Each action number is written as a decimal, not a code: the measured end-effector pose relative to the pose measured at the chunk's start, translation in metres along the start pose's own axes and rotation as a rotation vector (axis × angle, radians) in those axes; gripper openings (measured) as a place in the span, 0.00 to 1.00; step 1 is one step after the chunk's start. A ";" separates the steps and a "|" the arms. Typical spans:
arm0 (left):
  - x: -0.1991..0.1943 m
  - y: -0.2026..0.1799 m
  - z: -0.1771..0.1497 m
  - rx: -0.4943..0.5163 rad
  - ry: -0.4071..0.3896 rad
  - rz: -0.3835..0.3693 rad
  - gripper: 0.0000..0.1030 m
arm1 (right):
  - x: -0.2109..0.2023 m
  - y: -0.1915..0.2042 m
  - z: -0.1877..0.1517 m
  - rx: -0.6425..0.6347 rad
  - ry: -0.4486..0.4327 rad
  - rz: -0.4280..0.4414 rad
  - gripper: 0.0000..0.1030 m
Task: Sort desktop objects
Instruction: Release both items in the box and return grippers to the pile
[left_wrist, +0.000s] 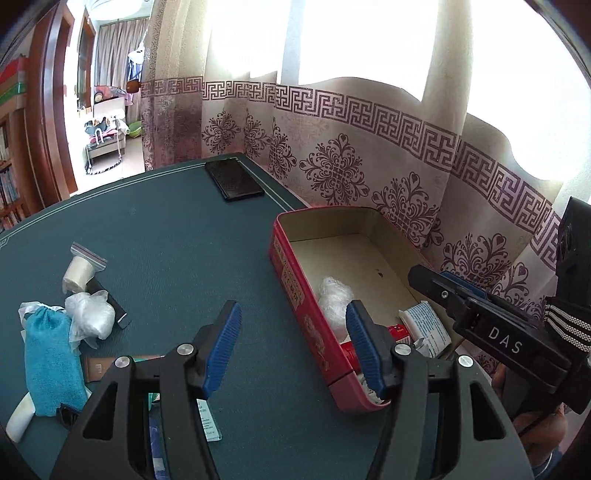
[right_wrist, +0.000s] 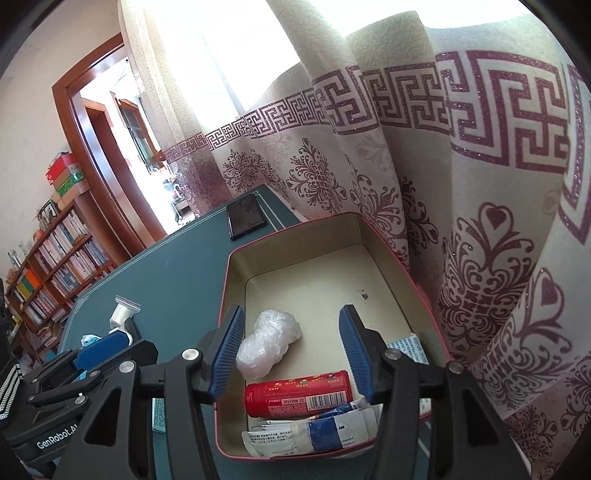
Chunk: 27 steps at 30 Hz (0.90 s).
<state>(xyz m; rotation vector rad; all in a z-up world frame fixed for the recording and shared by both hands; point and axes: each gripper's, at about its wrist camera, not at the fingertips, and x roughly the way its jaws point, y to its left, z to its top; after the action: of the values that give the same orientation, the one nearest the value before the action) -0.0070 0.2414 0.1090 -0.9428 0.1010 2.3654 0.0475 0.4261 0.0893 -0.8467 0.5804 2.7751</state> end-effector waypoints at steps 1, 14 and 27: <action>-0.002 0.005 -0.001 -0.007 -0.001 0.010 0.61 | 0.001 0.003 -0.001 -0.008 0.005 0.008 0.58; -0.027 0.076 -0.026 -0.106 0.013 0.138 0.61 | 0.013 0.068 -0.026 -0.126 0.074 0.146 0.70; -0.059 0.160 -0.059 -0.244 0.010 0.280 0.61 | 0.032 0.129 -0.062 -0.247 0.188 0.236 0.70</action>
<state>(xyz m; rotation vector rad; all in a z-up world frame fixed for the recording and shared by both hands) -0.0247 0.0638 0.0804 -1.1166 -0.0581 2.6756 0.0159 0.2848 0.0641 -1.1705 0.3927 3.0476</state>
